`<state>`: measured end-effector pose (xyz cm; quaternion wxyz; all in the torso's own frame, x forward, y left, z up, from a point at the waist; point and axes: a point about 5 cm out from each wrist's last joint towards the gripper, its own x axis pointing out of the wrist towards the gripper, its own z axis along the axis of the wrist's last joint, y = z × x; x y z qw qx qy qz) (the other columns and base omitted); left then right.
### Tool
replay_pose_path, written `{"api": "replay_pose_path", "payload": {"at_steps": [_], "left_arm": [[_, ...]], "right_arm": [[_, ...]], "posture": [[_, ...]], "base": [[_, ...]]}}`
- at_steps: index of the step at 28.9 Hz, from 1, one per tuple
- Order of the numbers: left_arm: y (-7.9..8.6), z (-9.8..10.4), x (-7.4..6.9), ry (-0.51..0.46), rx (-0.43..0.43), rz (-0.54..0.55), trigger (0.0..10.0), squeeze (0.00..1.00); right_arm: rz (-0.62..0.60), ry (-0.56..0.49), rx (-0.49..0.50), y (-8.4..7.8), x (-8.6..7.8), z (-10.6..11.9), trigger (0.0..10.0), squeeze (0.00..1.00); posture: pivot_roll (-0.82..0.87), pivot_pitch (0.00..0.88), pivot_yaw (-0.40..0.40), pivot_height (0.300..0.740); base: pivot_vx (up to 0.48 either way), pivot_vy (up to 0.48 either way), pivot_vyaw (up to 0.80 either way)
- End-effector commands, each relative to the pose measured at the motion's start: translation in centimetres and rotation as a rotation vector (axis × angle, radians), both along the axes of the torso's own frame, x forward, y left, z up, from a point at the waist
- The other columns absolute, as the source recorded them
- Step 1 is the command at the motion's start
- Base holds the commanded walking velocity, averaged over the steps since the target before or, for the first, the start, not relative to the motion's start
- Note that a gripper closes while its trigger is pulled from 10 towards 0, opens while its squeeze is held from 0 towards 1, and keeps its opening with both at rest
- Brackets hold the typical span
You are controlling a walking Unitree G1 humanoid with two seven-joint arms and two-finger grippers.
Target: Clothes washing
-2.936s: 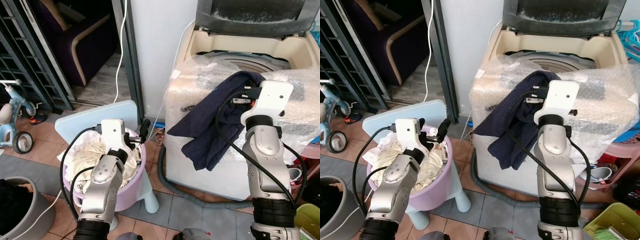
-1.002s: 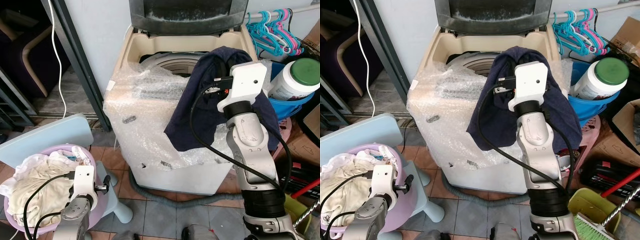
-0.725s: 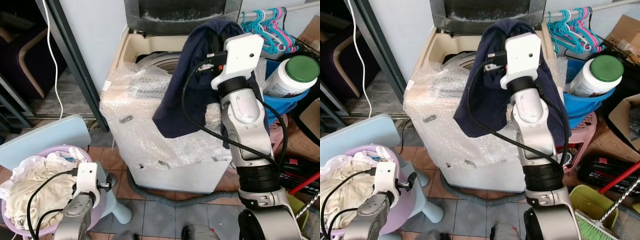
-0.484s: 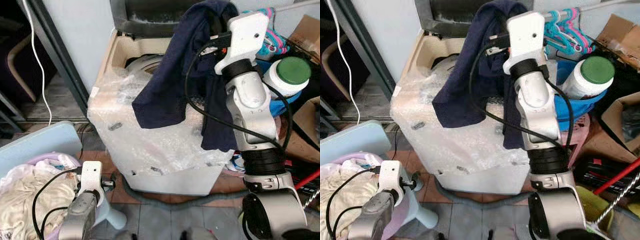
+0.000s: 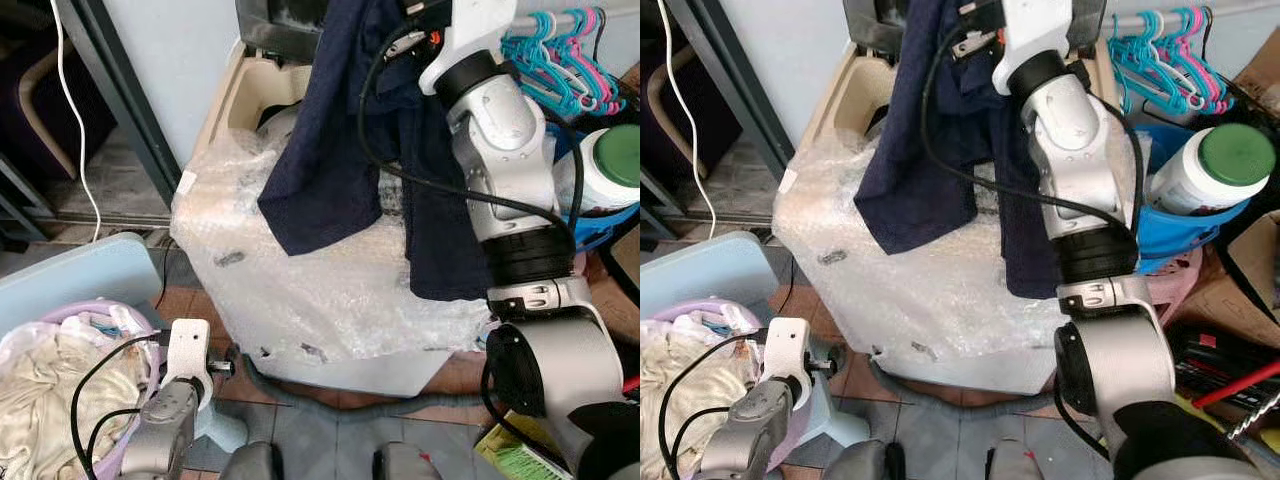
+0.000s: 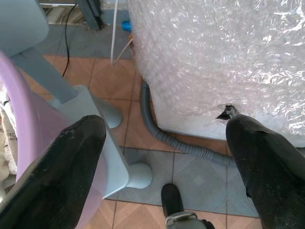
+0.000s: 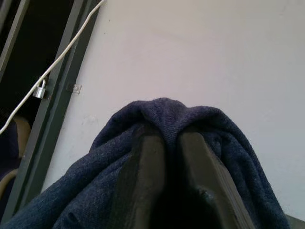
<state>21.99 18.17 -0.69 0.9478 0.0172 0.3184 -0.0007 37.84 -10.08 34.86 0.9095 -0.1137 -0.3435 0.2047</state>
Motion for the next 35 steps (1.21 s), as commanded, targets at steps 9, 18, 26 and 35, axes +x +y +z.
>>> {"api": "replay_pose_path", "payload": {"at_steps": [9,18,26,35], "left_arm": [[0.2,1.0,-0.9,-0.03,0.049,0.003,10.0,0.0],[-0.4,0.3,-1.1,0.047,0.059,-0.1,10.0,0.0],[-0.9,1.0,-0.3,0.006,0.07,-0.102,10.0,0.0],[-2.1,1.5,1.1,-0.044,0.074,-0.149,10.0,0.0]], "right_arm": [[-0.215,0.048,0.049,-2.9,2.8,3.9,10.0,0.0],[-0.336,0.612,0.048,-6.1,4.8,-8.7,10.0,0.9],[-0.183,0.815,-0.029,-6.3,3.7,-14.4,10.0,1.0],[-0.114,0.274,-0.12,-8.1,1.7,-8.8,10.0,1.0]], "posture": [[0.03,0.101,-0.009,0.74],[0.02,0.104,0.004,0.74],[0.0,0.092,0.01,0.74],[-0.06,0.074,0.031,0.74]], "base": [[0.0,0.0,0.0],[0.0,0.0,0.0],[0.0,0.0,0.0],[0.0,0.0,0.0]]}}
